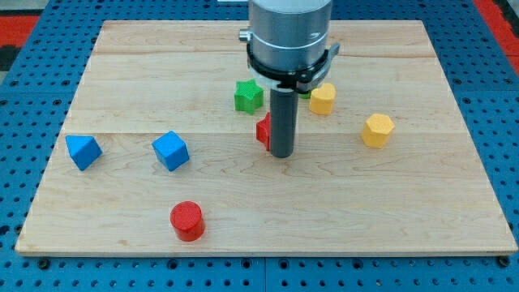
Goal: Move red star vertically above red circle
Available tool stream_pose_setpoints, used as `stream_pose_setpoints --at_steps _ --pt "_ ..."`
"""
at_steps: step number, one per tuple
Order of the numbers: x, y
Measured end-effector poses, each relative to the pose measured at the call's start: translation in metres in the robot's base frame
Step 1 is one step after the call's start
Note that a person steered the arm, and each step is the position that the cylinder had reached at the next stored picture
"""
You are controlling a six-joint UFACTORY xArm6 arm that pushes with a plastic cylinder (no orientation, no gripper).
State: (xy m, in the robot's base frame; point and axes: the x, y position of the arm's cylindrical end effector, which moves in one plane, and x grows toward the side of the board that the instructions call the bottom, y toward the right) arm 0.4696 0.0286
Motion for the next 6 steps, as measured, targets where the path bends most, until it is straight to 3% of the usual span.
stream_pose_setpoints --at_steps 1,2,3,6 --pt "-0.010 0.000" --pt "-0.007 0.040" --pt "-0.038 0.041" --pt "-0.035 -0.102"
